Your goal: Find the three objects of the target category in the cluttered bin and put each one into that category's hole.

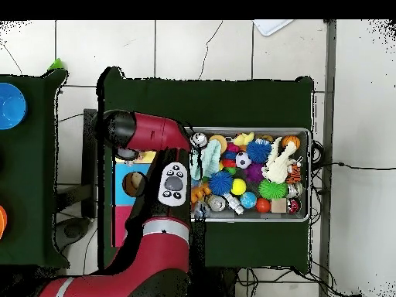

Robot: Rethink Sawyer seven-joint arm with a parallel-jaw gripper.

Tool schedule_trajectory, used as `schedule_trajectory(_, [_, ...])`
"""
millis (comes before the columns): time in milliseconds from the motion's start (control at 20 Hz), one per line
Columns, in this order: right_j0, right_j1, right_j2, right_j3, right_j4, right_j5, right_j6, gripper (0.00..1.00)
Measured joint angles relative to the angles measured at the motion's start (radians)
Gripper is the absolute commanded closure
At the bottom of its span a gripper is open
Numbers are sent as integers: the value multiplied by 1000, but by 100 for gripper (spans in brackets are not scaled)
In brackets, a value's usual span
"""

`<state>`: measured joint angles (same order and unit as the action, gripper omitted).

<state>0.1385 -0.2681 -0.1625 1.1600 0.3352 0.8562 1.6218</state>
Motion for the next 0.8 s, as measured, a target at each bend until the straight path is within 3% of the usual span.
schedule_trajectory(400, [0, -2, 1, 0, -3, -1, 0, 100])
schedule_trajectory(800, [2, -76, 0, 60, -7, -1, 0, 100])
